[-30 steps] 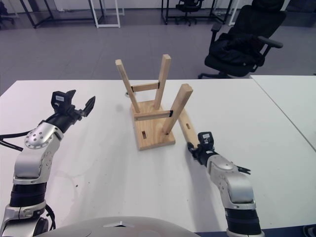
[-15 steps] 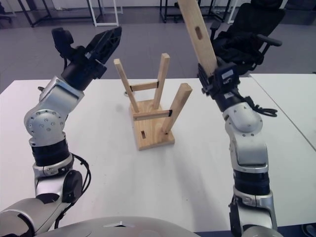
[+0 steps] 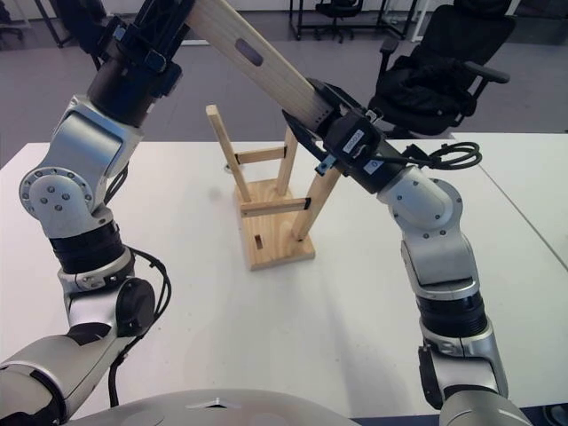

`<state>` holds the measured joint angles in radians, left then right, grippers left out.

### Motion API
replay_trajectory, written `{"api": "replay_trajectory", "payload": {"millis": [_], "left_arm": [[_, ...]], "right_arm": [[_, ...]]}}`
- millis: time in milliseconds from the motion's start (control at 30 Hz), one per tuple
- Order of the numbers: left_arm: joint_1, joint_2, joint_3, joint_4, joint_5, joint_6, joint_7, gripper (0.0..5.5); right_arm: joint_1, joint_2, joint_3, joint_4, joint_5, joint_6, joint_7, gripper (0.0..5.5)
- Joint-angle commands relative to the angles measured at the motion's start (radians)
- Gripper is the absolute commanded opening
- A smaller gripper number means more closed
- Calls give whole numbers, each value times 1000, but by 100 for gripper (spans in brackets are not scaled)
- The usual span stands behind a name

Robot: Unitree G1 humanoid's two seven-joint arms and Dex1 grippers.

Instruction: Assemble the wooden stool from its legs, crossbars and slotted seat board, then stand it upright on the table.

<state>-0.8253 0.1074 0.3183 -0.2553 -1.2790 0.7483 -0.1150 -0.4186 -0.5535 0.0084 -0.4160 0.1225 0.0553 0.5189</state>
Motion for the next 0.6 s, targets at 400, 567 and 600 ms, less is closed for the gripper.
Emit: {"api": "replay_trajectory", "payload": {"millis": [400,567,600], "left_arm": [[74,58,-73,-55,-19,-29,-63,103],[98,176,41,-28,55,-96,-60,103],[119,204,86,-34,48,-108,-54,103]], "right_arm": [[44,-5,-33,-86,164,133,61,257],[44,9,-45,-97,157,143,41,359],[36,18,-62,-94,159,147,20,388]]}}
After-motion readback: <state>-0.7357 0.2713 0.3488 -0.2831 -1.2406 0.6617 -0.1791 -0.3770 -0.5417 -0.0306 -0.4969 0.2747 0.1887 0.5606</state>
